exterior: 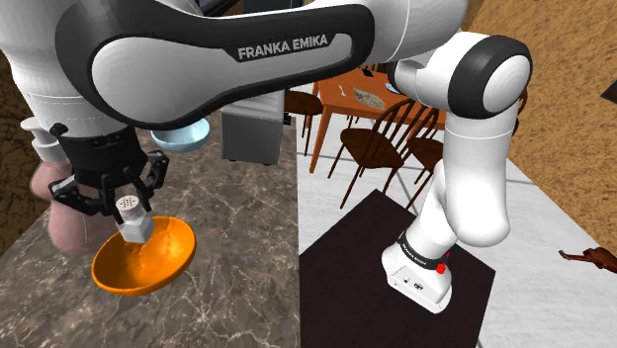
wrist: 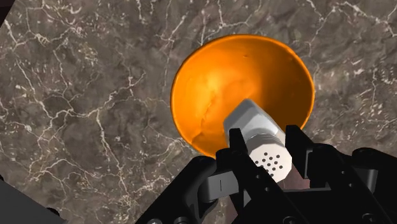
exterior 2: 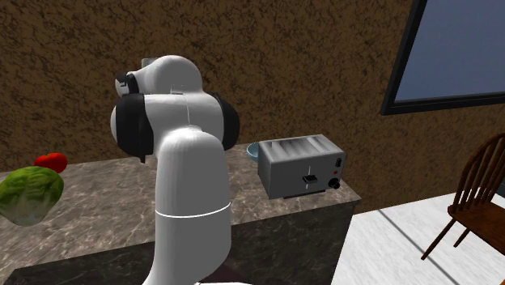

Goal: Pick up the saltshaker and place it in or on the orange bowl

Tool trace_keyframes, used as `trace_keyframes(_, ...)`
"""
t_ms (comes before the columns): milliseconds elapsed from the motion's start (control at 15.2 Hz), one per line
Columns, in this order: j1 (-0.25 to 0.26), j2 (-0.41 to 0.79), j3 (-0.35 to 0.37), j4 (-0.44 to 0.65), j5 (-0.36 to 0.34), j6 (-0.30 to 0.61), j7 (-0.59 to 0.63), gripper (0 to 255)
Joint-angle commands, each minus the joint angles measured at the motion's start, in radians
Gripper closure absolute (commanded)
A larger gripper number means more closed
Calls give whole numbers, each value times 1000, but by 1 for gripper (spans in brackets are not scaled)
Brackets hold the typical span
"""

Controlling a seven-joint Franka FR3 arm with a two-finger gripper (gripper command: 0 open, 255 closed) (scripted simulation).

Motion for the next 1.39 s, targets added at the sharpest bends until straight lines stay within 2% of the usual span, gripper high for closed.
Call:
trace_keyframes(0, -3, 0, -1, -27, -1, 27, 2, 255)
trace_keyframes(330, -7, 7, -4, -80, -6, 85, 7, 255)
trace_keyframes(858, -7, 7, -4, -80, -6, 85, 7, 255)
trace_keyframes(924, -7, 7, -4, -80, -6, 85, 7, 0)
trace_keyframes(1254, -7, 7, -4, -80, -6, 85, 7, 0)
trace_keyframes(1320, -5, 2, -2, -53, -3, 54, 4, 0)
